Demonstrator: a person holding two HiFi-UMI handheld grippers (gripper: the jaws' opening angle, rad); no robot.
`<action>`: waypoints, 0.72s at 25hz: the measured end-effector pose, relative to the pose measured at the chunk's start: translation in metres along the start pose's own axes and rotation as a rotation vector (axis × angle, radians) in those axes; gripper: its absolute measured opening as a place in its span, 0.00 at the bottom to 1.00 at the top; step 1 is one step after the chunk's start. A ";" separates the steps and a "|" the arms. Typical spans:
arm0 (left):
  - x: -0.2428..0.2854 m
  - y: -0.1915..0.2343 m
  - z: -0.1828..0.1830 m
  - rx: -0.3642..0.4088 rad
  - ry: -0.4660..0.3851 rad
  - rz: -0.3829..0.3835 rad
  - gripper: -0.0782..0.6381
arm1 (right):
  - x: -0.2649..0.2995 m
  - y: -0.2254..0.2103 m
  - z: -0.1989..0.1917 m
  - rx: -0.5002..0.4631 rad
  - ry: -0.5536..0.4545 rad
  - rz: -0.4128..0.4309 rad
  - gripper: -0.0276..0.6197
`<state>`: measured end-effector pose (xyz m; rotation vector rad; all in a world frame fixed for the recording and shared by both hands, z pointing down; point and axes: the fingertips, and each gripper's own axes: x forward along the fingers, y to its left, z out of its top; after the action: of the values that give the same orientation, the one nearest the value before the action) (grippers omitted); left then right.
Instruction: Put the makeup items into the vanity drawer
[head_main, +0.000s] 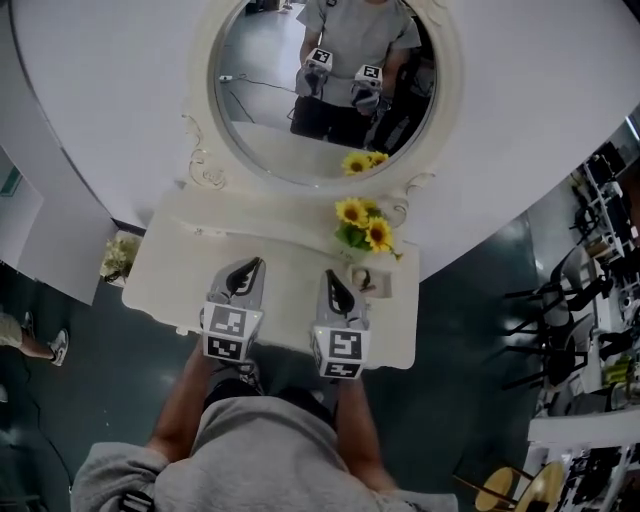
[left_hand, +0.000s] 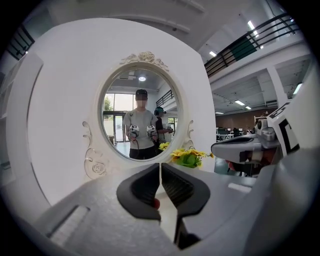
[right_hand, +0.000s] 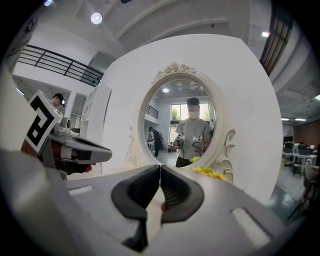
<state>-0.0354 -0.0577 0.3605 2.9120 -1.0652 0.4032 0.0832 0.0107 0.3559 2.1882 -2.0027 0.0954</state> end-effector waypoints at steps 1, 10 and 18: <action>-0.001 0.001 0.000 -0.001 -0.002 0.000 0.14 | 0.000 0.002 0.000 -0.003 0.001 0.000 0.05; -0.001 0.005 0.001 0.005 -0.013 -0.020 0.14 | 0.000 0.004 -0.001 -0.007 0.009 -0.023 0.05; -0.001 0.005 0.000 0.013 -0.013 -0.032 0.14 | 0.000 0.005 -0.005 -0.001 0.010 -0.041 0.05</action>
<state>-0.0393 -0.0615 0.3598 2.9433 -1.0199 0.3925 0.0787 0.0114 0.3616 2.2225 -1.9511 0.0993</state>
